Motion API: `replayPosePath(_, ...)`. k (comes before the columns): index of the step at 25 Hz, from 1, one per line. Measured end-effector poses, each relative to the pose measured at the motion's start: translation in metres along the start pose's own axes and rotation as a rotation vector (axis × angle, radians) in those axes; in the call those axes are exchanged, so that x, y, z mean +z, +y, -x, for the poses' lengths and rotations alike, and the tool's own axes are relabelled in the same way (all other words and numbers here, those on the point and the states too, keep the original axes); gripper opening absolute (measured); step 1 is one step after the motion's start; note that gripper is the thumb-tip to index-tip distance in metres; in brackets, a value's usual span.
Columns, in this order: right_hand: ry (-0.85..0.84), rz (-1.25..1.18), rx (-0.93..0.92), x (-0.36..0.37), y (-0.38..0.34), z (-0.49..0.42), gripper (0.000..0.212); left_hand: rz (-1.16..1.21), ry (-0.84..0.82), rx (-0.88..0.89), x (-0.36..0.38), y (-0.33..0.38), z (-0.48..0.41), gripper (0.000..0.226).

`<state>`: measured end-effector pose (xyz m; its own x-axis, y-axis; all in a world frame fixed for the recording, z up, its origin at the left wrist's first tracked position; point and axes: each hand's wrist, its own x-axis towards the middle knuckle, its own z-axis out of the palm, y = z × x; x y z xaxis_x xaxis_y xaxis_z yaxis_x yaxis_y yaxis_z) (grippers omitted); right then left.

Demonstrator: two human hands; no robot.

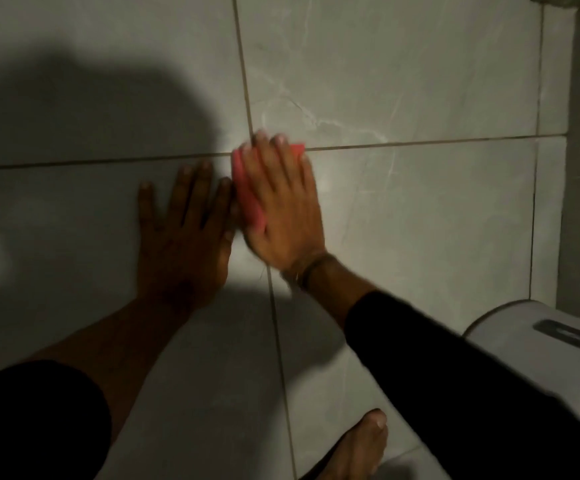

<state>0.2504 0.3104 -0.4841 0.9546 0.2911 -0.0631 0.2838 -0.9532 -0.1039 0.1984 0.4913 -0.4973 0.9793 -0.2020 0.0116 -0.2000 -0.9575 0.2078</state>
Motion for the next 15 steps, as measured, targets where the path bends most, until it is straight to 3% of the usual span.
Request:
replayPosePath(5, -0.268, -0.039, 0.0, -0.025, -0.021, 0.191, 0.064, 0.002, -0.018, 0.008, -0.003, 0.001, 0.001, 0.067)
replayPosePath(7, -0.28, -0.003, -0.026, -0.022, -0.006, 0.163, 0.069, 0.001, -0.029, 0.015, -0.004, 0.0, 0.002, 0.067)
replayPosePath(11, -0.079, -0.003, 0.059, -0.01, 0.002, -0.001, 0.083, 0.013, -0.042, 0.005, -0.006, 0.001, 0.0, 0.069)
replayPosePath(13, -0.071, 0.011, 0.063, -0.005, -0.004, 0.011, 0.081, 0.023, -0.039, 0.011, -0.007, 0.002, 0.0, 0.068)
replayPosePath(15, -0.195, 0.03, 0.052, -0.005, -0.019, 0.106, 0.074, 0.012, -0.019, 0.015, -0.006, 0.001, -0.001, 0.067)
